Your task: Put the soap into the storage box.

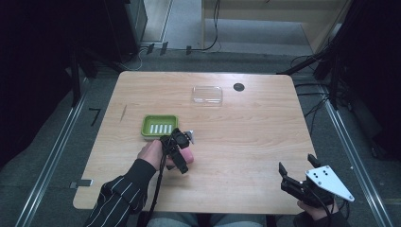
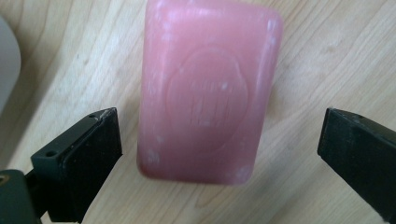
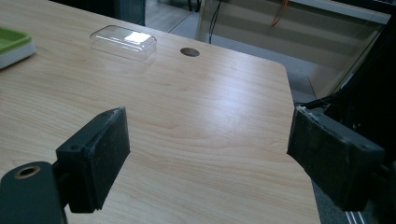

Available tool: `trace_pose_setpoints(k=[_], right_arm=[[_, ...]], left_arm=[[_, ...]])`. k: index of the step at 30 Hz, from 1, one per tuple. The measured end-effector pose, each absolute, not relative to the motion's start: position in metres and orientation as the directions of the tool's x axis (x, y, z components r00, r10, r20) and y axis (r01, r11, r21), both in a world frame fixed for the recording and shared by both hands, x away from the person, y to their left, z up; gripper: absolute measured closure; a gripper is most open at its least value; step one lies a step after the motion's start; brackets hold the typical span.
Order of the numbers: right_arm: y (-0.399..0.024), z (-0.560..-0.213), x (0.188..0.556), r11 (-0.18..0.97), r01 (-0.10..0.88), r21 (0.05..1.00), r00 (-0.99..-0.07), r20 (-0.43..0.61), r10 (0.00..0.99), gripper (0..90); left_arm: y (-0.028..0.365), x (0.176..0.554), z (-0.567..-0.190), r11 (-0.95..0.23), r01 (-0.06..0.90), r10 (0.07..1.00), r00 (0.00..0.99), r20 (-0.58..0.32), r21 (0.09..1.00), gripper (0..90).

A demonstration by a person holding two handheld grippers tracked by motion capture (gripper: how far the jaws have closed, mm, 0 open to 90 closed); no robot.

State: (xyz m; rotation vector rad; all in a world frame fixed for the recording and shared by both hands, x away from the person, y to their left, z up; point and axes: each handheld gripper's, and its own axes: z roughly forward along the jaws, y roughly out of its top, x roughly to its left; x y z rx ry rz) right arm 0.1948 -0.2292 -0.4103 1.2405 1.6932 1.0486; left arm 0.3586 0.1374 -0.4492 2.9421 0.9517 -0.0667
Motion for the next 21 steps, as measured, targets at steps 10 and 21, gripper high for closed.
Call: trace_pose_setpoints(k=[10, 21], right_arm=[[-0.2295, -0.4102, 0.1947, 0.183, 0.330, 0.926, -0.223, -0.112, 0.968, 13.7], [-0.2297, -0.4101, 0.1945, 0.183, 0.328, 0.927, -0.222, -0.113, 0.968, 13.7]], left_arm=[[0.1293, 0.3648, -0.4530, -0.832, 0.555, 0.554, 0.832, -0.040, 0.024, 0.3], [0.1321, 0.3672, -0.4523, -0.831, 0.554, 0.553, 0.833, -0.028, 0.053, 13.9]])
